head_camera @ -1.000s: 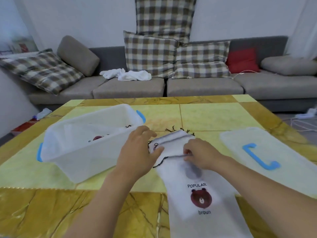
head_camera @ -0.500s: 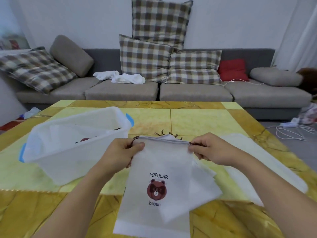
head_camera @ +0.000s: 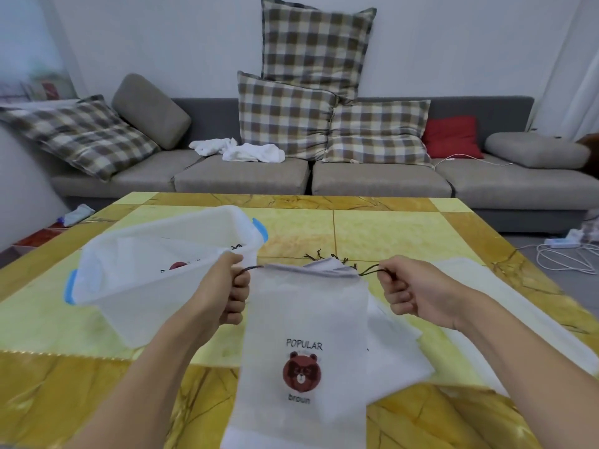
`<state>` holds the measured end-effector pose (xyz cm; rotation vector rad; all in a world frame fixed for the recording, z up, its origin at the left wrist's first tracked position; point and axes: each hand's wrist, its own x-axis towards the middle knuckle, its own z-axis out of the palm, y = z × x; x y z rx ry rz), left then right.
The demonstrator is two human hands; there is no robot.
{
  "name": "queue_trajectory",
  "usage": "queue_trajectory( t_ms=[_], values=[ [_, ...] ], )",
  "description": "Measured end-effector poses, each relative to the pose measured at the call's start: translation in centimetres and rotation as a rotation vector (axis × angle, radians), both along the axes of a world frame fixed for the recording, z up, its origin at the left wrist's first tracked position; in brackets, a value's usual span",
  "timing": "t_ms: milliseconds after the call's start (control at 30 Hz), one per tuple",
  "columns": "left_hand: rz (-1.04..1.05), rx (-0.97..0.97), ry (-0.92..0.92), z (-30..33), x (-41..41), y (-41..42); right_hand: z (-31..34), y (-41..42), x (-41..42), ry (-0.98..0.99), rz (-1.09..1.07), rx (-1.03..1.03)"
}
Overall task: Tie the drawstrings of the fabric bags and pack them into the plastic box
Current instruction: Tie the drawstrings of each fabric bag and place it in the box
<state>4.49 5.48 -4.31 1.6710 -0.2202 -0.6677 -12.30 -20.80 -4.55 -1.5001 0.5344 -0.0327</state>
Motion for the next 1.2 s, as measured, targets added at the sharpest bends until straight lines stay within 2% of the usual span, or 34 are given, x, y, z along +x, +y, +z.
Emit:
queue_trajectory(
  t_ms=[67,200,300,433,500,533,600,700,800,867,1000,1100,1200],
  values=[
    [0.050,-0.065,0.034,-0.1,0.5,0.1,-0.1,-0.4,0.2,-0.005,-0.037,0.108],
    [0.111,-0.141,-0.075,-0.5,0.1,-0.2,-1.0,-1.1,0.0,-0.073,-0.111,0.113],
    [0.154,-0.153,-0.237,-0.5,0.2,-0.1,-1.3,-1.6,-0.4,-0.149,-0.203,0.027],
    [0.258,-0.091,-0.427,-0.4,0.0,0.4,-1.5,-2.0,-0.5,-0.147,-0.293,-0.045],
    [0.297,-0.052,-0.464,-0.3,-0.1,0.4,-1.4,-2.0,-0.7,-0.132,-0.288,-0.101],
    [0.323,-0.064,-0.434,-0.2,0.0,0.3,-1.3,-1.9,-0.7,-0.119,-0.280,-0.130],
    [0.367,-0.176,-0.249,0.0,0.3,0.1,-1.1,-1.7,-0.6,-0.088,-0.273,-0.133],
    [0.361,-0.549,0.121,0.6,0.6,-0.2,-1.0,-1.5,-0.2,-0.157,-0.259,0.198],
    [0.325,-0.768,0.311,0.8,0.6,-0.2,-0.4,-1.1,-0.3,-0.274,-0.159,0.421],
    [0.302,-0.861,0.391,0.8,0.6,-0.3,-0.2,-0.7,-0.1,-0.349,-0.160,0.472],
    [0.323,-0.952,0.469,0.6,0.5,-0.5,-0.3,-0.5,0.5,-0.441,-0.330,0.609],
    [0.406,-0.999,0.486,0.7,0.9,-0.1,-0.5,-1.1,0.9,-0.537,-0.412,0.757],
    [0.558,-1.178,0.539,1.9,2.5,2.1,0.1,-2.9,0.4,-0.662,-0.549,0.957]
  ],
)
